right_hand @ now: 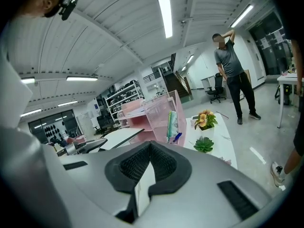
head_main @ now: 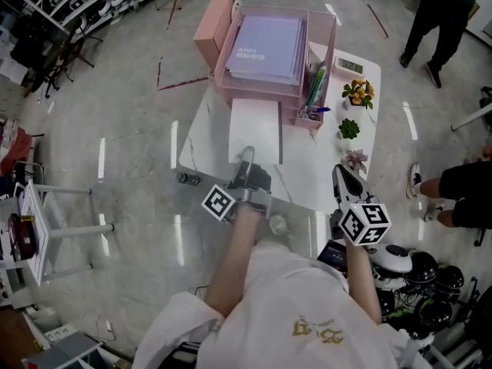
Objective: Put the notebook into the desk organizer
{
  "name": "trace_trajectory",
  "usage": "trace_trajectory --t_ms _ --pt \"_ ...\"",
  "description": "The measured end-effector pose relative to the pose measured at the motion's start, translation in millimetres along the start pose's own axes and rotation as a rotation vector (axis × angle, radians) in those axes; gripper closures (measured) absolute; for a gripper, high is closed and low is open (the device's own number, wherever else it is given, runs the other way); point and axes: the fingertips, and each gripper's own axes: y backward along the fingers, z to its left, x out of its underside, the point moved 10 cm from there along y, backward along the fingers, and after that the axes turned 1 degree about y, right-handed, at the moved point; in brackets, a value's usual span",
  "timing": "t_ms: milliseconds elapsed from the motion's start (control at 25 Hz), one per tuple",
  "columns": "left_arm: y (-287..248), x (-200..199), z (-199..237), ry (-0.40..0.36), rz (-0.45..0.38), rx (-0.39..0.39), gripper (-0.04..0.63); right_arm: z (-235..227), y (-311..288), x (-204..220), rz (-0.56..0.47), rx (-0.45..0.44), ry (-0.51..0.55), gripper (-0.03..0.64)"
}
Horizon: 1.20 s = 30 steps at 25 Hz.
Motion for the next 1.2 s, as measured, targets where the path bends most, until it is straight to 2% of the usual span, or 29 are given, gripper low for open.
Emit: trace_trajectory --t_ms 400,880,1200 --pt "-26.1 -8.1 15.6 0.025 0.028 -0.015 0.569 -4.9 -32.2 -4.9 0.027 -0.003 0.011 0.606" --pt "-62.1 -14.4 28.8 0.030 0.037 -0.017 0.569 -20.8 -42.0 -12.2 0.029 0.050 0.004 0.606" --pt "-76.4 -14.6 31.0 0.018 0.012 -0.031 0.569 -30.0 -62.0 -24.7 0.041 -0.001 0.021 0.606"
